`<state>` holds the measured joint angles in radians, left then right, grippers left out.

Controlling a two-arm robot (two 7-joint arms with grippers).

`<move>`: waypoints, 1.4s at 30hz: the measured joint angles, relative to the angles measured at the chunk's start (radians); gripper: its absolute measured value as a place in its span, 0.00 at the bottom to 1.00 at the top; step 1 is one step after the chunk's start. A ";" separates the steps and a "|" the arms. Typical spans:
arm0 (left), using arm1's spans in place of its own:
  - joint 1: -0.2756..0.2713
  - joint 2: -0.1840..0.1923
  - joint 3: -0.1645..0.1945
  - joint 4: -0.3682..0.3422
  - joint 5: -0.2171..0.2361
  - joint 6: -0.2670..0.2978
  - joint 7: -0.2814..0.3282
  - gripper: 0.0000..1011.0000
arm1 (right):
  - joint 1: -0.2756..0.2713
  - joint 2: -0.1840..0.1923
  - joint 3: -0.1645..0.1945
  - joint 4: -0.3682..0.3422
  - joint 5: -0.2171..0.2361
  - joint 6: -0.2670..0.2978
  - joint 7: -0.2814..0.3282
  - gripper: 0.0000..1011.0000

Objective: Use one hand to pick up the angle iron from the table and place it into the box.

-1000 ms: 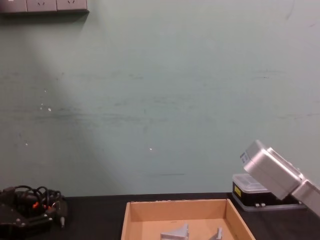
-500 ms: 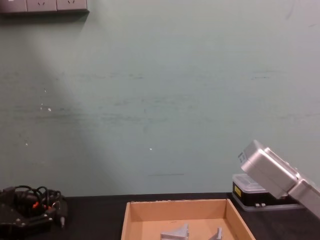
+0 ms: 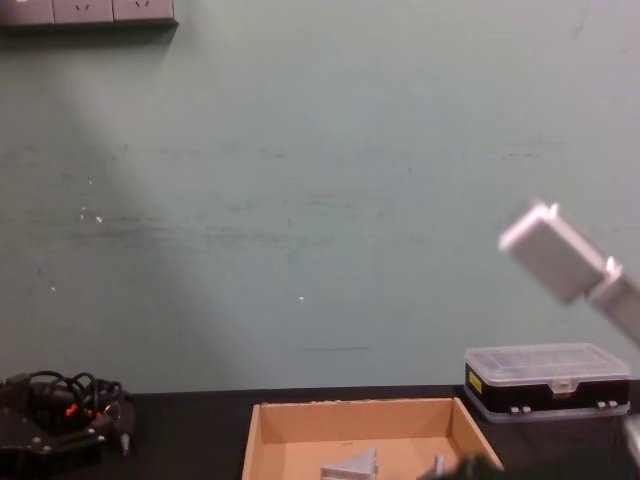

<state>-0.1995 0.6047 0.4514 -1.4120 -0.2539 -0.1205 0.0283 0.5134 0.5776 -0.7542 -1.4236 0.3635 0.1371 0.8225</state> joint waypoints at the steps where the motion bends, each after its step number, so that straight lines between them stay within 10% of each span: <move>1: 0.000 0.000 0.000 0.000 0.000 0.000 0.000 0.99 | 0.002 0.001 0.006 -0.005 0.005 -0.001 -0.004 0.45; 18: 0.000 0.000 0.000 0.000 0.000 0.000 0.000 0.99 | 0.095 -0.073 0.083 0.093 -0.011 -0.067 -0.104 0.45; 42: 0.000 0.000 0.000 0.000 0.000 0.000 0.000 0.99 | 0.187 -0.216 0.007 0.344 -0.114 -0.107 -0.050 0.45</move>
<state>-0.1995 0.6047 0.4514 -1.4120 -0.2539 -0.1205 0.0282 0.7000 0.3620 -0.7470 -1.0794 0.2498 0.0301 0.7721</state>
